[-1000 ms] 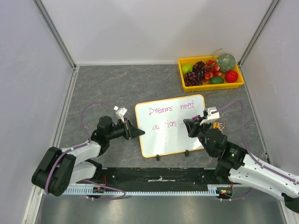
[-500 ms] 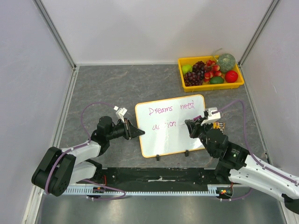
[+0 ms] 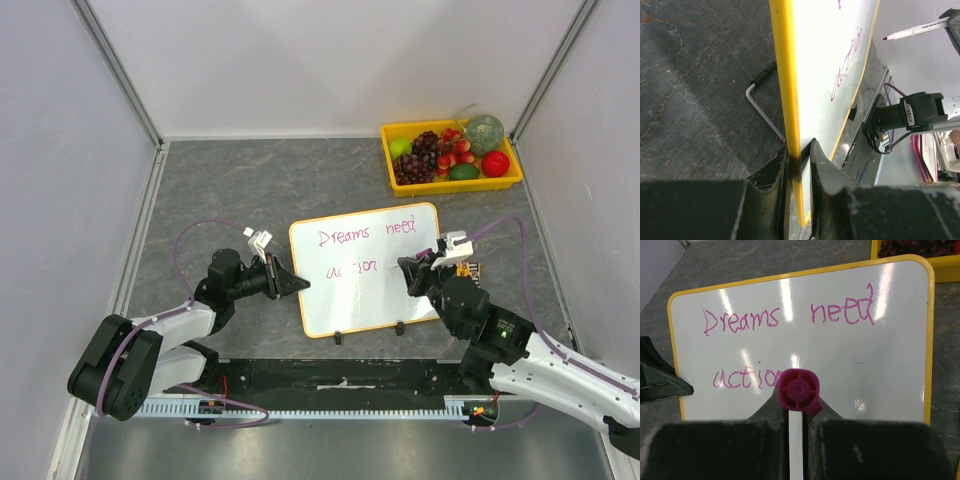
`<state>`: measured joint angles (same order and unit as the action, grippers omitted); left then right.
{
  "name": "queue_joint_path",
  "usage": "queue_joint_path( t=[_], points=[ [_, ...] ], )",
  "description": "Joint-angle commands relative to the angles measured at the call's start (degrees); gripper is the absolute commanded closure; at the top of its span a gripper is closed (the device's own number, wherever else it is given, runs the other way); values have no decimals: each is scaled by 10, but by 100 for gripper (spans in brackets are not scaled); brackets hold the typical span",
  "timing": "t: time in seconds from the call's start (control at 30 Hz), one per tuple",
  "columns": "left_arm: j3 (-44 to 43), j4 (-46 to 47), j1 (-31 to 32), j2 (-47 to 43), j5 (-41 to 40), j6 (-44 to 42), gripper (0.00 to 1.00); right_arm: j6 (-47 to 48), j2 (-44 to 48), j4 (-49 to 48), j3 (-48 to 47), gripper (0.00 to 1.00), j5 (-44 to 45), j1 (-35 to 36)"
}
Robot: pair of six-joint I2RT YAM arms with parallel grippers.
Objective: Write a sentence on the whiteboard
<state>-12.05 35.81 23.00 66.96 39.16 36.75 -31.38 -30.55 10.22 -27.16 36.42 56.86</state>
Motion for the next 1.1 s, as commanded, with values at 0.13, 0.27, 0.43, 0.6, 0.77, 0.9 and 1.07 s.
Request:
queue_joint_path(
  t=[0.13, 0.27, 0.43, 0.6, 0.77, 0.9, 1.07],
  points=[
    [0, -32, 2, 5, -47, -56, 98, 39, -51, -34, -41, 100, -50, -1],
    [-1, -32, 2, 5, -47, -56, 98, 54, -95, -68, -56, 100, -110, -2],
    [0, -32, 1, 5, -45, -56, 98, 55, -138, -98, -76, 100, -165, -19],
    [0, -32, 2, 5, -45, -56, 98, 36, -168, -136, -90, 100, -279, -104],
    [0, -33, 2, 4, -47, -56, 98, 32, -152, -131, -93, 100, -304, -157],
    [0, -32, 2, 5, -46, -56, 98, 25, -115, -115, -79, 100, -331, -209],
    [-1, -33, 1, 5, -45, -56, 98, 27, -68, -70, -65, 100, -356, -266]
  ],
)
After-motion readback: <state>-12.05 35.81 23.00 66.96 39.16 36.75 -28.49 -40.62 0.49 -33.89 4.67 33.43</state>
